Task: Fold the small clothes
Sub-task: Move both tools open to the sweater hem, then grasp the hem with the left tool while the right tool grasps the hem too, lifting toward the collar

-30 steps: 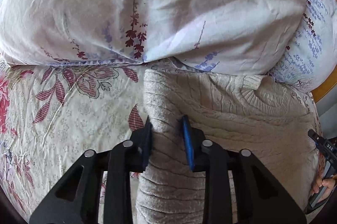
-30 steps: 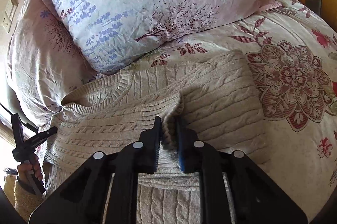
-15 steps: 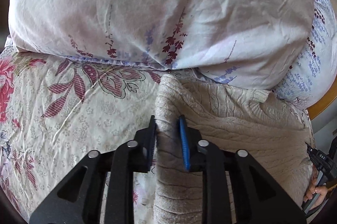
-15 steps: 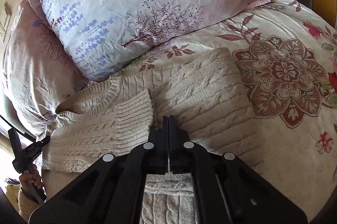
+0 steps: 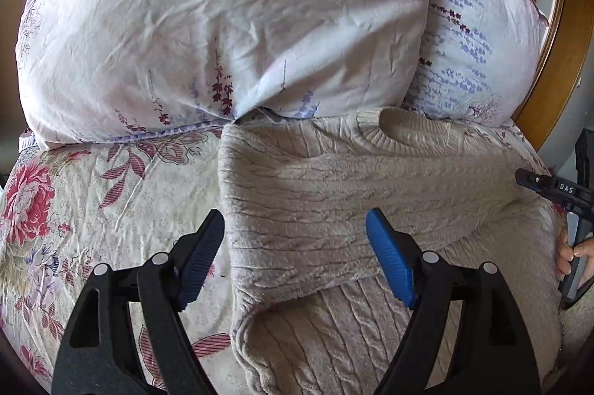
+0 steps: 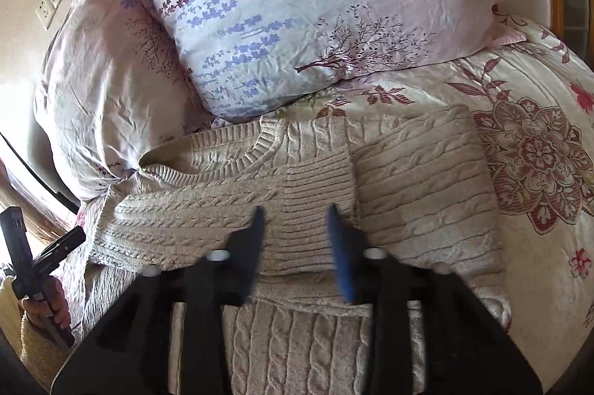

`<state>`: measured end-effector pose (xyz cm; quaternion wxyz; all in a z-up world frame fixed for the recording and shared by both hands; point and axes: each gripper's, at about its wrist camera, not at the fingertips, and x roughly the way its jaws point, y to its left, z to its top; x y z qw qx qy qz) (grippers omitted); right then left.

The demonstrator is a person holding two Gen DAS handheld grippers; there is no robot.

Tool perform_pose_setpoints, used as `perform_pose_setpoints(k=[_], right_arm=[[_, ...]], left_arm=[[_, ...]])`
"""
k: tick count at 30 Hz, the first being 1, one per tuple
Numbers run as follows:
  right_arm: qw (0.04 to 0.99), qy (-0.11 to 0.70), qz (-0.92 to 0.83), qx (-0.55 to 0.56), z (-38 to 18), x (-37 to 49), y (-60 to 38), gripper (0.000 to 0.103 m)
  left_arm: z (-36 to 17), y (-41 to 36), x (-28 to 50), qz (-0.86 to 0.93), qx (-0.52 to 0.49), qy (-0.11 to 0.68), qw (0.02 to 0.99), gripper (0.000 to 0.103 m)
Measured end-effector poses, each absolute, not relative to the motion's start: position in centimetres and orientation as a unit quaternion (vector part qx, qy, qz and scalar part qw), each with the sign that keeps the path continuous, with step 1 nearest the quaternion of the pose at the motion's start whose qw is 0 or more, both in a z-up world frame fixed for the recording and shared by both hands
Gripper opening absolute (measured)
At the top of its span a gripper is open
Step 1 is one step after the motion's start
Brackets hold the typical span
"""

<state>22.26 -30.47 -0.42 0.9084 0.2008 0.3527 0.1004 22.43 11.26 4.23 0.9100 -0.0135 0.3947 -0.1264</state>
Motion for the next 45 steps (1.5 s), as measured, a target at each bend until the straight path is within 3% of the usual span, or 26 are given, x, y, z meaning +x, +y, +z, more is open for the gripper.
perform_pose_setpoints(k=[1,4,10,20,24,26,30,39,41,45], right_arm=[[0.911,0.350,0.099,0.196,-0.4,22.1,-30.3,0.072],[0.905,0.380,0.087,0.169,-1.2,22.7,-29.6,0.067],[0.902,0.393,0.083,0.159,-1.7,22.5,-29.5,0.066],[0.888,0.360,0.127,0.255,-0.5,12.3,-37.6,0.067],[0.878,0.369,0.119,0.282,-2.1,8.1,-39.8,0.064],[0.870,0.373,0.130,0.296,-3.0,6.6,-40.0,0.058],[0.847,0.386,0.167,0.324,-4.7,4.4,-39.5,0.055],[0.796,0.393,0.278,0.368,-6.4,0.3,-37.2,0.034],[0.789,0.394,0.298,0.367,-6.7,-0.5,-36.5,0.027],[0.785,0.392,0.315,0.363,-6.9,-1.3,-35.8,0.022]], left_arm=[[3.4,10.6,22.6,-0.123,-0.008,0.407,0.905,0.079],[1.1,10.5,23.2,-0.100,-0.001,0.455,0.885,0.079],[1.2,10.9,23.0,-0.084,-0.023,0.458,0.885,0.083],[3.1,16.8,11.4,-0.124,-0.108,0.440,0.883,0.088],[2.2,18.8,7.1,-0.137,-0.162,0.441,0.872,0.073],[1.9,19.2,5.8,-0.154,-0.193,0.439,0.864,0.067],[1.6,18.9,3.1,-0.182,-0.228,0.431,0.854,0.061],[0.9,17.1,-1.9,-0.235,-0.253,0.432,0.833,0.044],[0.5,16.8,-2.6,-0.245,-0.262,0.440,0.823,0.035],[0.4,16.3,-3.3,-0.243,-0.259,0.443,0.823,0.029]])
